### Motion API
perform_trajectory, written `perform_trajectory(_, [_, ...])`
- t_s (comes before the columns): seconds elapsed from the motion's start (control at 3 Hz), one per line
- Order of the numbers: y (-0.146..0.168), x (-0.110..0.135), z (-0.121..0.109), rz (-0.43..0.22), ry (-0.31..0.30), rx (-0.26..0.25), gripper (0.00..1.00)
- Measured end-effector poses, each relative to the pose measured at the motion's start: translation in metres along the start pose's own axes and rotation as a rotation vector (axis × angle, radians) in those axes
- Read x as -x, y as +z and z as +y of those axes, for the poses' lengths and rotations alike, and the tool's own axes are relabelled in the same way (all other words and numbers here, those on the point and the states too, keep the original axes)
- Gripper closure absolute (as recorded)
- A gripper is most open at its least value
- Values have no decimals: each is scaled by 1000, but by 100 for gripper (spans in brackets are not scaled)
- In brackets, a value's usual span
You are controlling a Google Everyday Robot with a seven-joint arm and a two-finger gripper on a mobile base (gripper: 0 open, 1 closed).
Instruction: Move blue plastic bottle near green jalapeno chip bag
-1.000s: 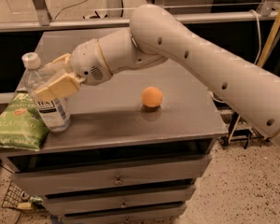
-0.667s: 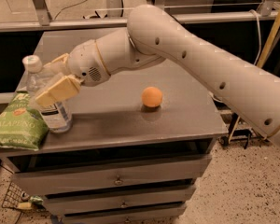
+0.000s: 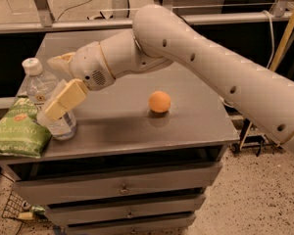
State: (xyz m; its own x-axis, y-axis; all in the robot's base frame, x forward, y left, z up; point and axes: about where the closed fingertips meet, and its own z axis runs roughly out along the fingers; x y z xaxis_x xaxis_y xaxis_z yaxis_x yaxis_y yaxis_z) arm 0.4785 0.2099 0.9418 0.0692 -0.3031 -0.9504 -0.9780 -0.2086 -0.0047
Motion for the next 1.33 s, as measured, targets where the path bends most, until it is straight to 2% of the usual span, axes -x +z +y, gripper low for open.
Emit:
perform_trajectory(0.33, [-9,-1,1,22,-11,-10,0])
perform_trajectory(0.67, [-56,-12,1,83,-10,-51,0])
perform_trajectory(1.0, [-116,-36,2,115,12,-89,0])
perform_trajectory(1.33, [-172,-73,0,102,71,-150,0])
